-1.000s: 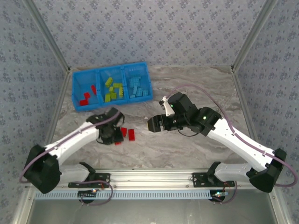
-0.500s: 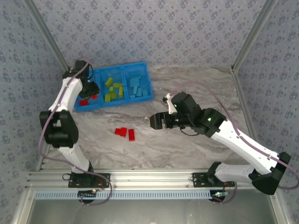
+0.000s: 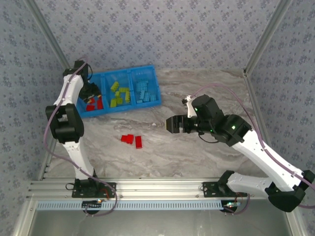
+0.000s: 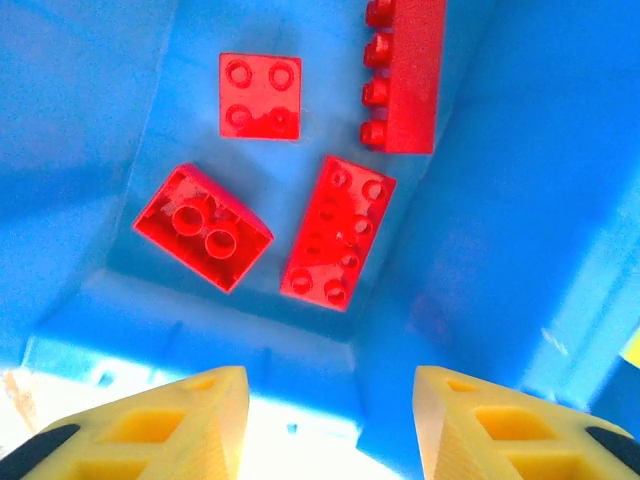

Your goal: Sort the legos into containers by color

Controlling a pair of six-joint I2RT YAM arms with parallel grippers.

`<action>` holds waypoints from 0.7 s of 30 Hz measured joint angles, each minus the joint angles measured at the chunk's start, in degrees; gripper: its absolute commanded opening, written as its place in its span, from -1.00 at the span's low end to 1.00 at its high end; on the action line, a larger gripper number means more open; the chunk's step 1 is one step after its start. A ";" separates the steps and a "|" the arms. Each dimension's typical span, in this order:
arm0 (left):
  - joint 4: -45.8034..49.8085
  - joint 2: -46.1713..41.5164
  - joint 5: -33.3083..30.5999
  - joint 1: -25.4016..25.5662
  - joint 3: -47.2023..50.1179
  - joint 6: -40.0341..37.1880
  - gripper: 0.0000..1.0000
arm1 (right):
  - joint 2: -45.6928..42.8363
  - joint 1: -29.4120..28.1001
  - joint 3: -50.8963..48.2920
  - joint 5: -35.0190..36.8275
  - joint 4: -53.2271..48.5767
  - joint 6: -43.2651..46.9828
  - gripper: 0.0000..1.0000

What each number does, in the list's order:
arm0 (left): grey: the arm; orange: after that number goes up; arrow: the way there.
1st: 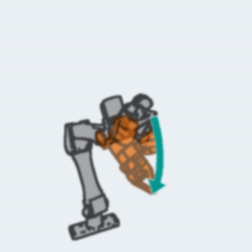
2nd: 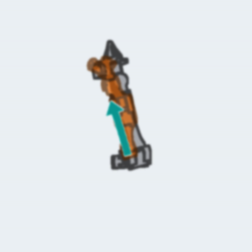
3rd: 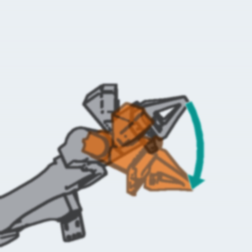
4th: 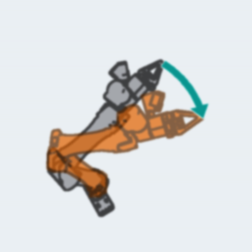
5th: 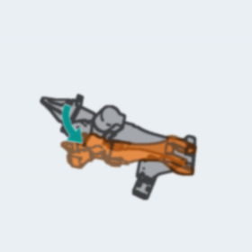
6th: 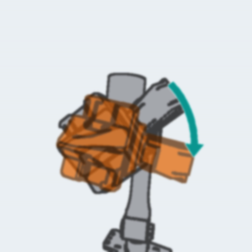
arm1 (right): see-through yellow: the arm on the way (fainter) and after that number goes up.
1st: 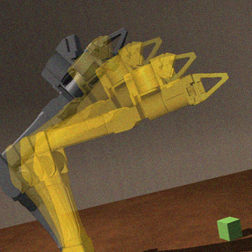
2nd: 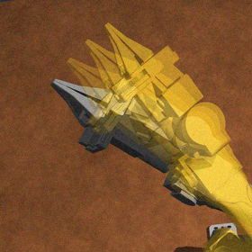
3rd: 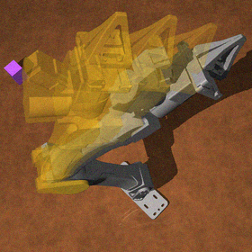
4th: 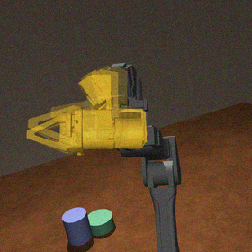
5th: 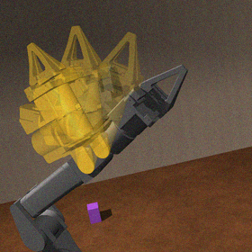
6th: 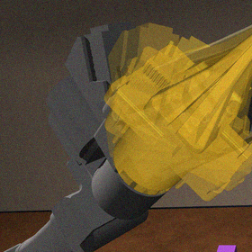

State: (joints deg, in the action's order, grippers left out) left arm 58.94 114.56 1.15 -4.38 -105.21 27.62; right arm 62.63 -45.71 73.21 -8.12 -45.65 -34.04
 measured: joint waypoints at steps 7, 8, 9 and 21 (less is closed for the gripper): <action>-1.11 -24.68 2.19 7.26 14.56 2.34 -0.07 | 5.01 0.55 0.66 -1.36 1.07 0.26 0.73; -1.51 -28.74 2.36 10.56 16.98 3.04 -0.07 | 5.40 0.59 0.66 -1.36 1.38 0.24 0.76; -1.86 -32.54 2.47 14.29 19.56 4.00 -0.07 | 5.60 0.59 0.66 -1.33 1.73 0.22 0.76; -5.77 -37.03 -0.68 48.59 44.22 22.80 -0.07 | 5.05 0.63 -2.12 -1.05 4.20 -2.49 0.84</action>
State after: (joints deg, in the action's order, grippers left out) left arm 53.17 77.54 0.47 44.21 -60.99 50.41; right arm 67.68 -45.08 71.09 -9.17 -41.45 -36.53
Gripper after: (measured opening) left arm 0.462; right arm 0.921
